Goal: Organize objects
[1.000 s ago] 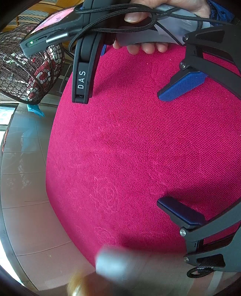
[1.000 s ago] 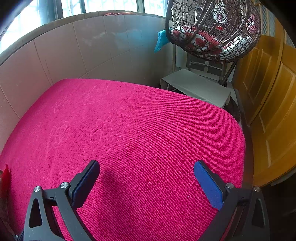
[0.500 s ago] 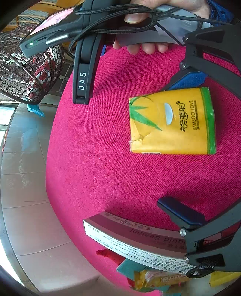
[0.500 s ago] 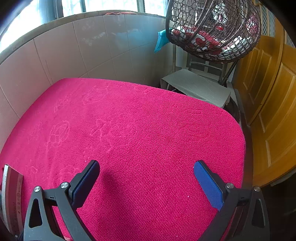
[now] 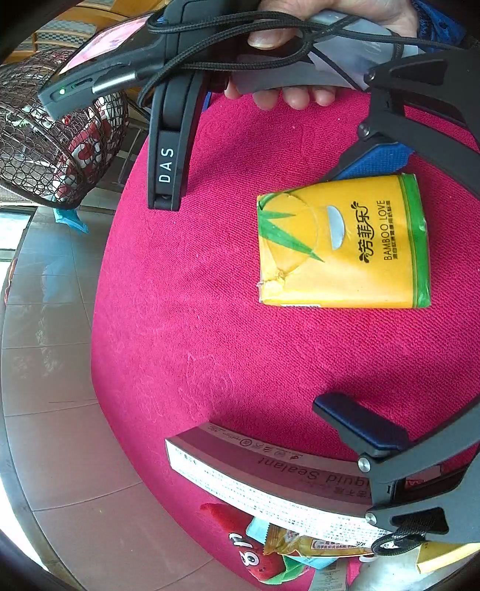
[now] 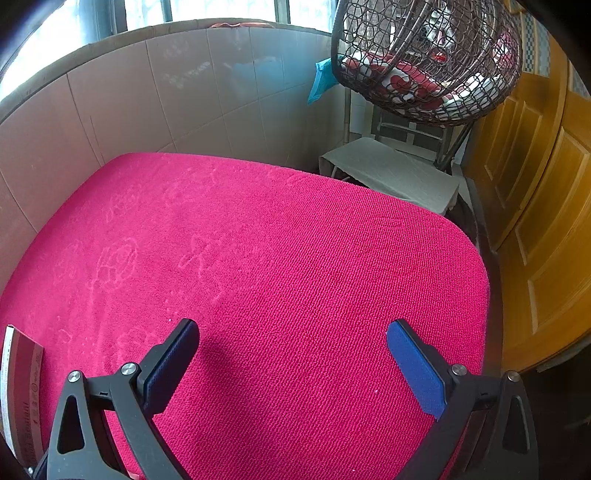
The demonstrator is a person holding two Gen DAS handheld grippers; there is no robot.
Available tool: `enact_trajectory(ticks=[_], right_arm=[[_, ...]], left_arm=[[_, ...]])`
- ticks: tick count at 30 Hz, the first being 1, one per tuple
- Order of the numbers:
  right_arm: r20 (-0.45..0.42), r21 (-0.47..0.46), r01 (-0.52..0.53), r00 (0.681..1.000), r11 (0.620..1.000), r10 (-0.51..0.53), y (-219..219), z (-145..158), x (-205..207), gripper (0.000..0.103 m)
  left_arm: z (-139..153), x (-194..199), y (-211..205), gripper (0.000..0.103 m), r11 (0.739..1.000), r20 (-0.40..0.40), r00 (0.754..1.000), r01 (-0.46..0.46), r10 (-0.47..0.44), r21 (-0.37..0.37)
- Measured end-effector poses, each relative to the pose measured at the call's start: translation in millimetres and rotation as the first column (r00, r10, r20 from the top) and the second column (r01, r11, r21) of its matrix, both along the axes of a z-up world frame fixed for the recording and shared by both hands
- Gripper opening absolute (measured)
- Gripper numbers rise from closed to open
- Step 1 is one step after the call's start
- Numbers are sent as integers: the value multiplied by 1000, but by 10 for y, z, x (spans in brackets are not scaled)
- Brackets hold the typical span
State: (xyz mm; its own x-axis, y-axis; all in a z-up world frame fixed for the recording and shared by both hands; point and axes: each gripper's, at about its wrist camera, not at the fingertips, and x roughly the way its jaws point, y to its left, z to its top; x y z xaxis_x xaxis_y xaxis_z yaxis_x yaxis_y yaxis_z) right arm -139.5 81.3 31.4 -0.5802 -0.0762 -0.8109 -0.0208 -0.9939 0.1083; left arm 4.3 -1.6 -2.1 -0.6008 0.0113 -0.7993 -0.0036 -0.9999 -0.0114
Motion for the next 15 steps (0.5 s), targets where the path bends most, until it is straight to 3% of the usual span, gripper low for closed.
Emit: enact_trajectory(ticks=[15], right_arm=[[-7,-4,3,1000,1000,-3,1,5,-27,103]], left_arm=[[-10,3,-6,103,1000,-2,1000,-1,1,1]])
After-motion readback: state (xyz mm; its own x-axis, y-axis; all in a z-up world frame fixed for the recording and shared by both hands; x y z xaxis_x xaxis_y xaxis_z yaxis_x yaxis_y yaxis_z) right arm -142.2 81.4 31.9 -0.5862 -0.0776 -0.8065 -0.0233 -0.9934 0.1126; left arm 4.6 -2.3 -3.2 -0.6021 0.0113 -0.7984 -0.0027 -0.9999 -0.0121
